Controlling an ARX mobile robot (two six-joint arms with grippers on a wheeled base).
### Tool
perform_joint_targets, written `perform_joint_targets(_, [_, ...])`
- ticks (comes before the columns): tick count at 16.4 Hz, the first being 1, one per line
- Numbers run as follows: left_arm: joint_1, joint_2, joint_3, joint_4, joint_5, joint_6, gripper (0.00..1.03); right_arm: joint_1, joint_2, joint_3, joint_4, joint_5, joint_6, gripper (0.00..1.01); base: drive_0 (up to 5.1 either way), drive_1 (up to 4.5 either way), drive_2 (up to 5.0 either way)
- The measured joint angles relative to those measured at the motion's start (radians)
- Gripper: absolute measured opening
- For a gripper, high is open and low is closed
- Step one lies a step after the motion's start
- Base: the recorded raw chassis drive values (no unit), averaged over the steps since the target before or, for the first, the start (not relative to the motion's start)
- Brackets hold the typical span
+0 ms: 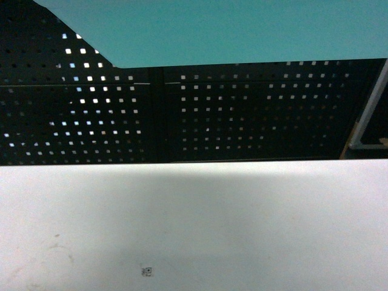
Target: Stack blue boxes stably on right
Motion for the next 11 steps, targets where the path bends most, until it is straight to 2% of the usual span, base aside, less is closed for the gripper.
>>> perform_joint_targets(11, [-0.004, 0.0, 0.0, 0.001, -0.002, 0.007, 0.02, -0.001, 0.0, 0.0, 0.0, 0.0, 0.0, 0.07, -1.7, -1.68, -1.7])
